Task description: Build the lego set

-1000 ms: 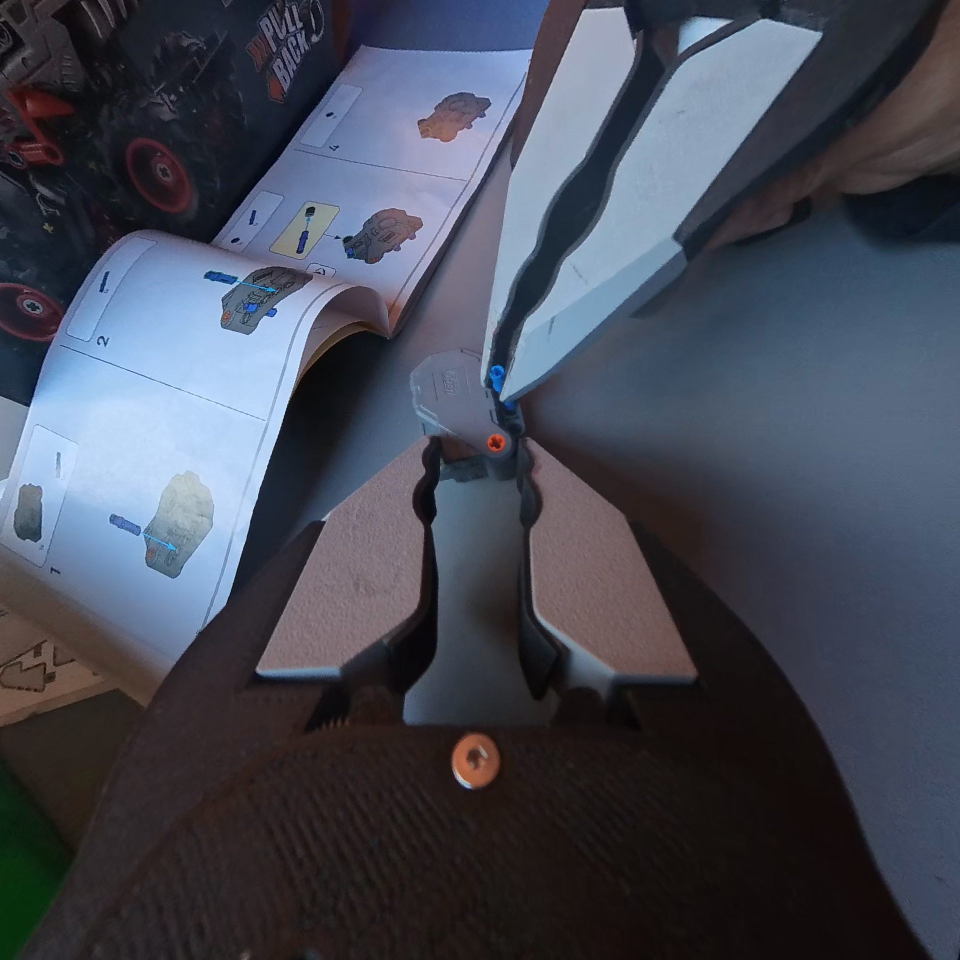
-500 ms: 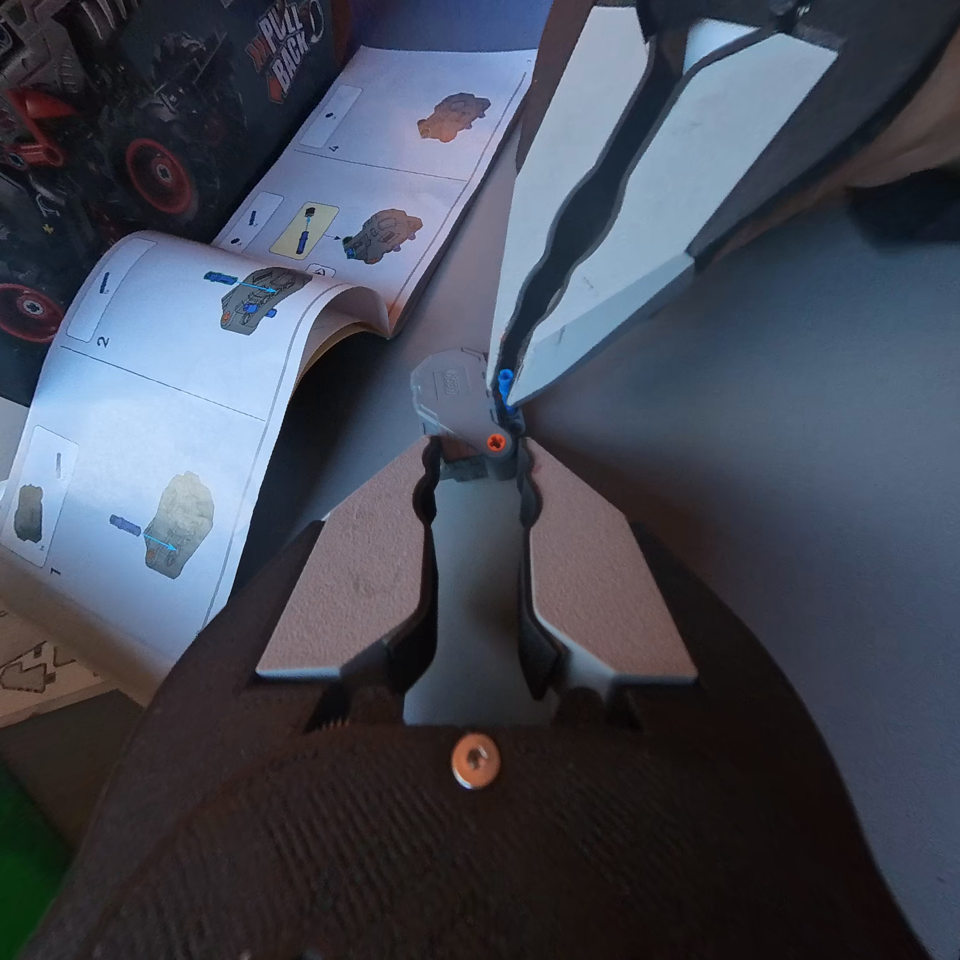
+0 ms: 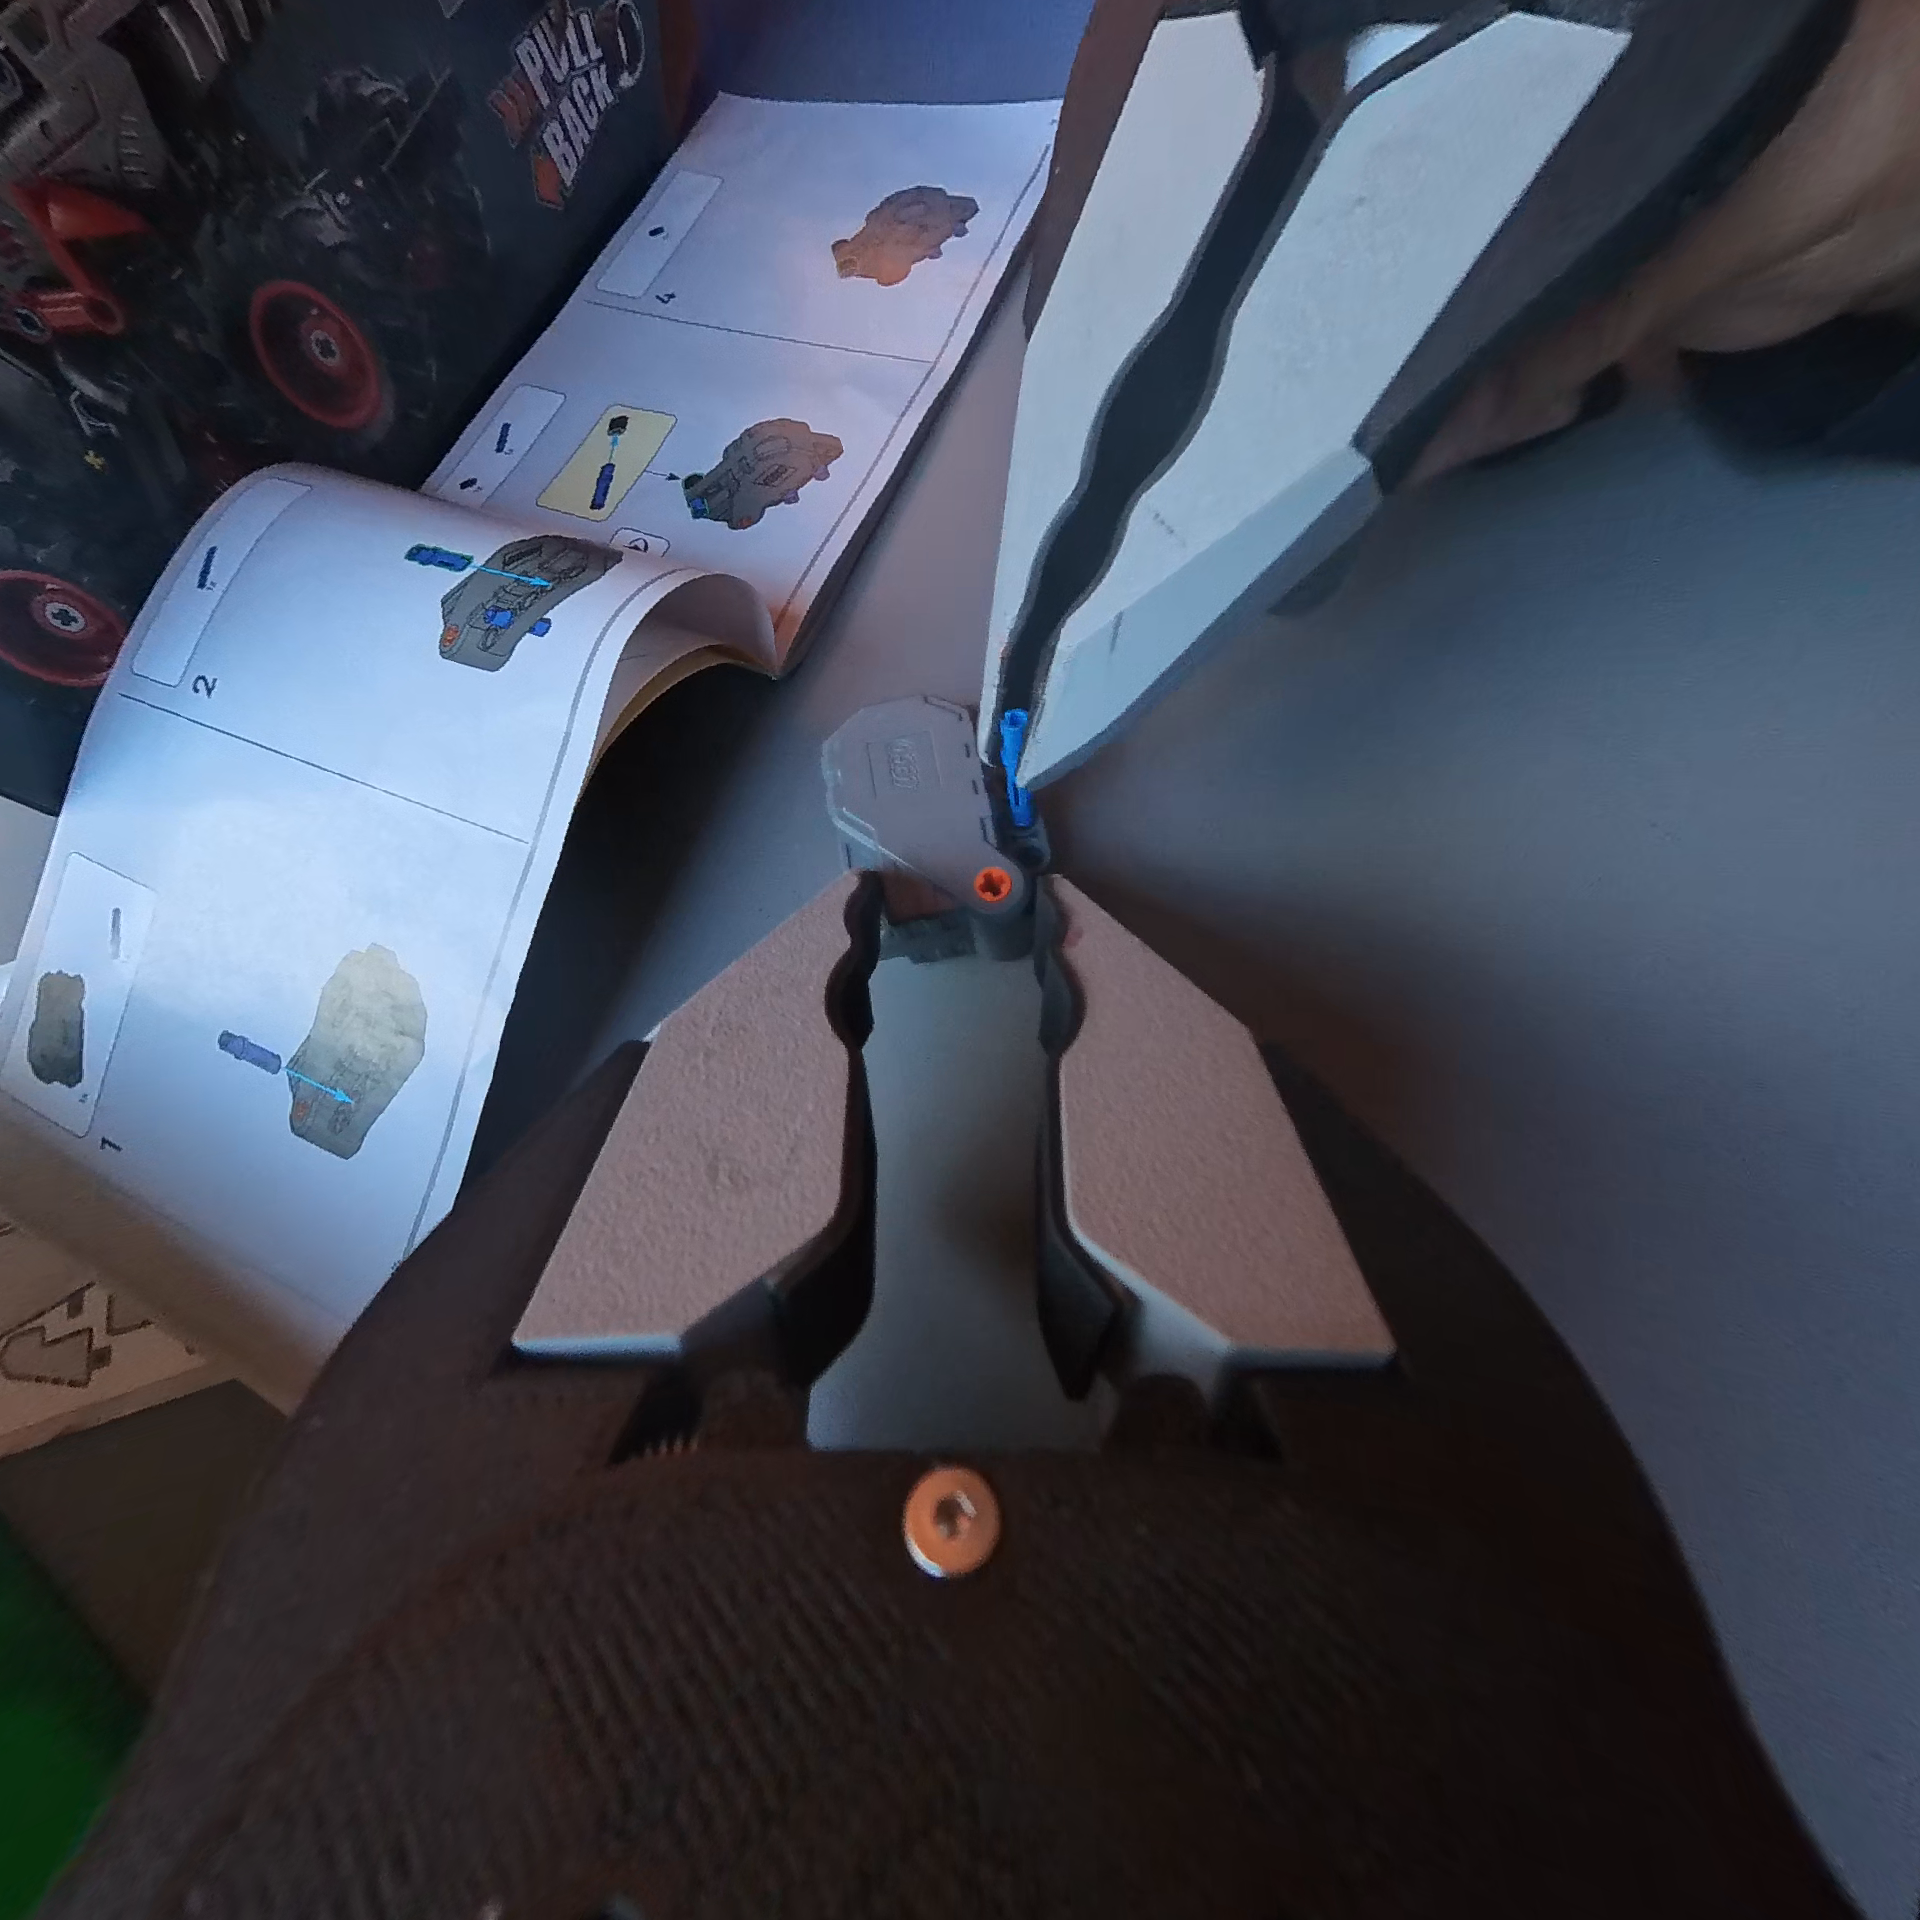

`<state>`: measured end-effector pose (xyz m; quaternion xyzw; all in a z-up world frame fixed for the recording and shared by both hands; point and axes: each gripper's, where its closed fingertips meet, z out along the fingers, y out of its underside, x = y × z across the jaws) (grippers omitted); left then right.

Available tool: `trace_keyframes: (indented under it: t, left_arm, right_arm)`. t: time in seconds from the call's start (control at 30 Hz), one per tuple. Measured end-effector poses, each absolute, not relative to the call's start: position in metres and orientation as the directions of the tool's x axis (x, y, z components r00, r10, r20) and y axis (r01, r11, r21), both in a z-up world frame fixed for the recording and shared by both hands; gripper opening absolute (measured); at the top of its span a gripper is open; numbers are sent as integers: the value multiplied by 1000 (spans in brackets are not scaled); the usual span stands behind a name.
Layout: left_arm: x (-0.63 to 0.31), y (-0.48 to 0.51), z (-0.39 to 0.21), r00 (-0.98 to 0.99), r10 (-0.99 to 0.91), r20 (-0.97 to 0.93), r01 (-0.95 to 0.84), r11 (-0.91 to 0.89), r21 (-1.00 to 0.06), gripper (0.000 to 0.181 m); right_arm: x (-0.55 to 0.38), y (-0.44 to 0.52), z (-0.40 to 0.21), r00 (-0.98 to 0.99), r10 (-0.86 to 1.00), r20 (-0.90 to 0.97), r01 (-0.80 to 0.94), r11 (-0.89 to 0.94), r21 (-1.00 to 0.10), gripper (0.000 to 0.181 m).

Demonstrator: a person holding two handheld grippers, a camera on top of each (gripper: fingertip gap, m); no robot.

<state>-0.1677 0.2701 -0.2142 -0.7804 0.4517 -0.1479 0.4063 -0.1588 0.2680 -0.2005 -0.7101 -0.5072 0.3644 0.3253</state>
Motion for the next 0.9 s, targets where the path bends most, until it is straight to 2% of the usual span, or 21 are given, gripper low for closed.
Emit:
trace_keyframes:
  t: [0.47,0.9]
  left_arm:
    - [-167,270,-214,546,-827,-137,-587,-260,-767,27]
    - [-168,271,-214,553,-819,-154,-592,-256,-764,27]
  right_arm:
    - [-161,267,-200,215,970,-117,500,-212,-840,1]
    - [-163,267,-201,210,976,62,576,-72,-814,2]
